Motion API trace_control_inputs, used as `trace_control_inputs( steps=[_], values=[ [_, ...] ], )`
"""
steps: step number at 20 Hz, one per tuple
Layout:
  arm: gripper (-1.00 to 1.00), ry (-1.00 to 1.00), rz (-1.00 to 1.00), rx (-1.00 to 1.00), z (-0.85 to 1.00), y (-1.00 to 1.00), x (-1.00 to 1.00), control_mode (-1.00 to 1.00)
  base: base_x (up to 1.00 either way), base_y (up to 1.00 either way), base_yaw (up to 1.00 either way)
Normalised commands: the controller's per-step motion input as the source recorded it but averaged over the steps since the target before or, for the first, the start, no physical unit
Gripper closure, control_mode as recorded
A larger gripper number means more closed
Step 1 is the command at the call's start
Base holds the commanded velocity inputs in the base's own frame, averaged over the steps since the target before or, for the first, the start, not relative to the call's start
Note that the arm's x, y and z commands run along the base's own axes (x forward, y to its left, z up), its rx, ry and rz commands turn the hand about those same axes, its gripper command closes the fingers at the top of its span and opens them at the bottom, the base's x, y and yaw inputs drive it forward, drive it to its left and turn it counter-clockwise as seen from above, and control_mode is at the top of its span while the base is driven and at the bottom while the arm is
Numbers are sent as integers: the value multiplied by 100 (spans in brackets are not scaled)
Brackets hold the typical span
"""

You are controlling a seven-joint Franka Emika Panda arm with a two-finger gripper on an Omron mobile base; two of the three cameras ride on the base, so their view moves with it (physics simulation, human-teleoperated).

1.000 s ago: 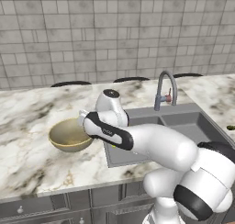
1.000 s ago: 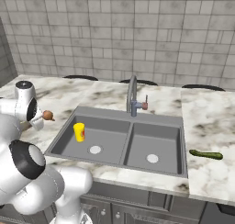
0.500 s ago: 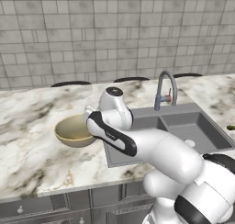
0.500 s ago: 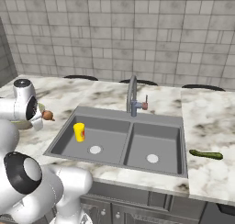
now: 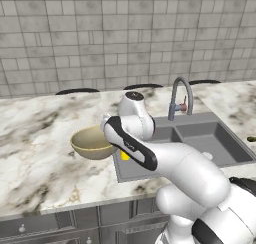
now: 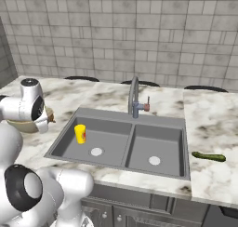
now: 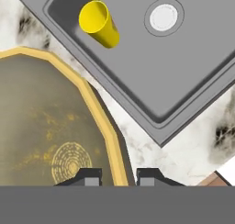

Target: Remove the squash and onion from the sink. Then move the bowl and cup from the counter to the sink for washing.

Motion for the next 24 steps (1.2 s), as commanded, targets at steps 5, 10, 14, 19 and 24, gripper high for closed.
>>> trace_control_inputs(
  steps=[5, 10, 14, 19, 24],
  values=[
    [100, 0, 0, 2, 3, -32, -11, -100, 0, 0, 0],
    [100, -2, -3, 2, 10, -27, -15, -100, 0, 0, 0],
    [100, -2, -8, 0, 5, -29, -11, -100, 0, 0, 0],
    [100, 0, -10, 0, 1, -35, -2, -100, 0, 0, 0],
    [100, 0, -11, 0, 1, -39, 0, -100, 0, 0, 0]
  ],
)
